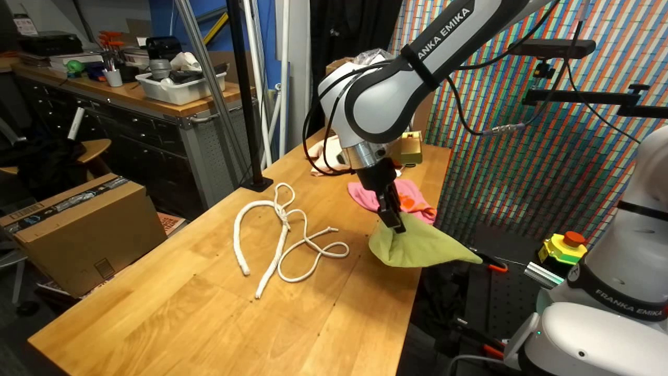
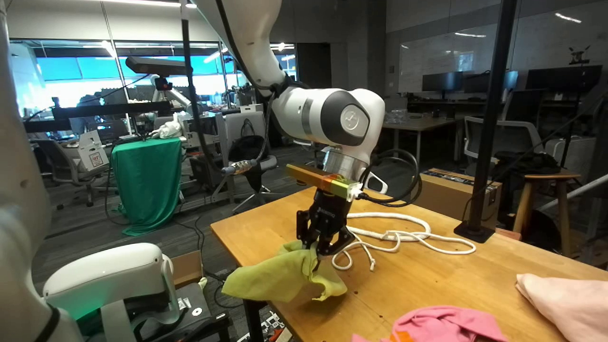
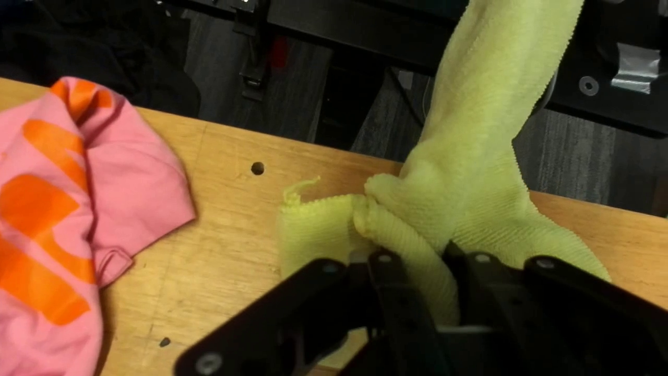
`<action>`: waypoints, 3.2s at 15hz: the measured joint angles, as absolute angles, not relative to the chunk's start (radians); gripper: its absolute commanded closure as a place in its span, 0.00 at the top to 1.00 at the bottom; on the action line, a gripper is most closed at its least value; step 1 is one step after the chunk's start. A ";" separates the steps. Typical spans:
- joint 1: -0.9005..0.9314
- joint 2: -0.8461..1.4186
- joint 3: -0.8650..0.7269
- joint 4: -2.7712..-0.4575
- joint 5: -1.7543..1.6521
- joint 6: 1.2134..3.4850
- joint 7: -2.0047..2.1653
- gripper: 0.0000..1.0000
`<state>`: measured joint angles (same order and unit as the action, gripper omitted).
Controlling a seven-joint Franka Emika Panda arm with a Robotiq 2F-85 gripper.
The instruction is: Pick up the clothes from the table and put them around the table.
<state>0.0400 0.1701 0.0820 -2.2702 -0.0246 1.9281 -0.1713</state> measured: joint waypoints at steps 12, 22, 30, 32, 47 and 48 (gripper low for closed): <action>0.059 0.175 0.103 -2.258 0.040 1.886 -0.216 0.04; 0.074 0.180 0.114 -2.257 0.099 1.834 -0.228 0.44; 0.079 0.179 0.115 -2.256 0.100 1.836 -0.228 0.99; 0.080 0.179 0.115 -2.255 0.100 1.836 -0.228 1.00; 0.127 0.214 0.106 -2.314 -0.305 2.390 0.018 1.00; 0.133 0.220 0.101 -2.323 -0.342 2.444 0.065 1.00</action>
<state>0.1331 0.2201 0.1014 -2.3230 -0.3422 2.4441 0.0652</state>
